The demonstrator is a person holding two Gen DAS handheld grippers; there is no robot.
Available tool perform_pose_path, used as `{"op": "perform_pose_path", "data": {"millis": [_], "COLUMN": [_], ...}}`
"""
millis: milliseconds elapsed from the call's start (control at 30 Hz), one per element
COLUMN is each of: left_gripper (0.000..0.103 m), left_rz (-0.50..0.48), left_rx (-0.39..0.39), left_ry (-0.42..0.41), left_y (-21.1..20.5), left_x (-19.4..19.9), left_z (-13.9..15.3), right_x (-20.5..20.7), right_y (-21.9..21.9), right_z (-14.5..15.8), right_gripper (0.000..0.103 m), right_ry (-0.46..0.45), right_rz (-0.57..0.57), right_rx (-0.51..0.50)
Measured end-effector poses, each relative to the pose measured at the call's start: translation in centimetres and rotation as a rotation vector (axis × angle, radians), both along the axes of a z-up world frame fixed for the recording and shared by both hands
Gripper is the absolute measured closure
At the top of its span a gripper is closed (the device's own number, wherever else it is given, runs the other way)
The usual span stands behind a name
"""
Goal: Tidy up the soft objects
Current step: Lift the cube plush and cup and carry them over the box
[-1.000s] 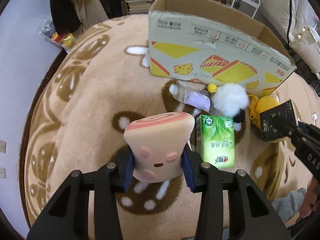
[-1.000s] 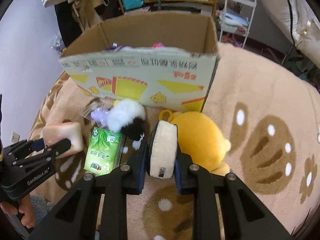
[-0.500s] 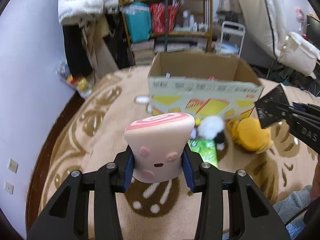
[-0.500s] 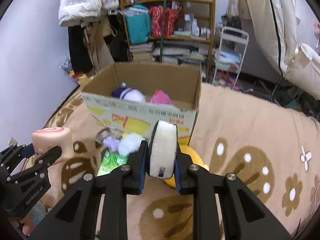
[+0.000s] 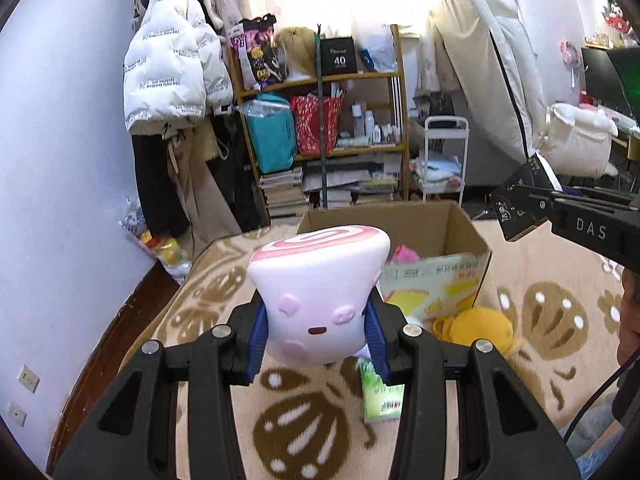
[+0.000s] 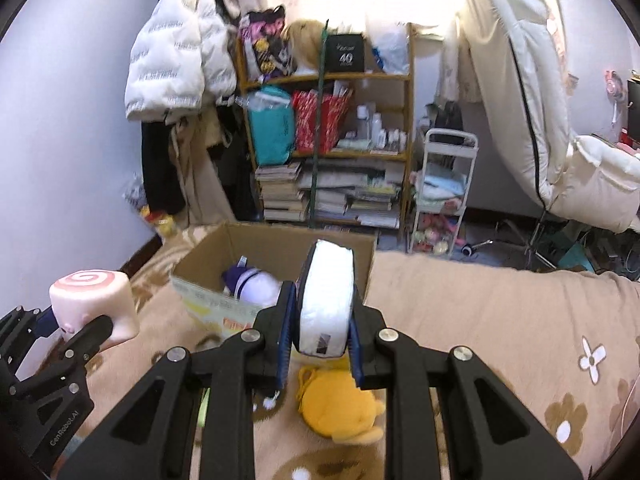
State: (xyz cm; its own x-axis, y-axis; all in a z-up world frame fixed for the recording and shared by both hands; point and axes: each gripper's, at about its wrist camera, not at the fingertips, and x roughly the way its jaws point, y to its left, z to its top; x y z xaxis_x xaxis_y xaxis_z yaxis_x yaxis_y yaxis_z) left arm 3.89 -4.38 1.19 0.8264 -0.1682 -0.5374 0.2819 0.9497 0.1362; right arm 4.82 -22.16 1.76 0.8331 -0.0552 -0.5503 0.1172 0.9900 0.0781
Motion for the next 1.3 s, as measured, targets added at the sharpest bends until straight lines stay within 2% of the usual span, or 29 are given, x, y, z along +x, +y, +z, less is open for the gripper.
{"op": "perform_pose_path", "data": {"millis": [367, 567, 833, 1133, 1300], "left_gripper": [0.061, 0.061, 0.060, 0.059, 0.058], "left_rz": [-0.011, -0.033, -0.047, -0.080, -0.076], "left_rx": [0.010, 0.013, 0.015, -0.006, -0.003], "left_ry": [-0.121, -0.147, -0.118, -0.034, 0.009], "left_y": [-1.3, -2.0, -3.4, -4.3, -4.5], "left_x": [3.5, 6.1, 8.6, 10.4, 11.9], "left_z": [2.8, 3.3, 1.9, -1.5, -3.3], "right_x": [2.3, 3.6, 5.5, 7.7, 8.8], "right_y": [-0.2, 0.0, -0.1, -0.9, -1.4], "right_z": [1.2, 1.4, -0.3, -2.8, -4.5], "right_gripper": [0.079, 0.079, 0.079, 0.079, 0.079], "right_ry": [-0.078, -0.119, -0.098, -0.032, 0.007], "right_rz": [0.026, 0.050, 0.067, 0.070, 0.074], "right_rx": [-0.052, -0.082, -0.056, -0.034, 0.011]}}
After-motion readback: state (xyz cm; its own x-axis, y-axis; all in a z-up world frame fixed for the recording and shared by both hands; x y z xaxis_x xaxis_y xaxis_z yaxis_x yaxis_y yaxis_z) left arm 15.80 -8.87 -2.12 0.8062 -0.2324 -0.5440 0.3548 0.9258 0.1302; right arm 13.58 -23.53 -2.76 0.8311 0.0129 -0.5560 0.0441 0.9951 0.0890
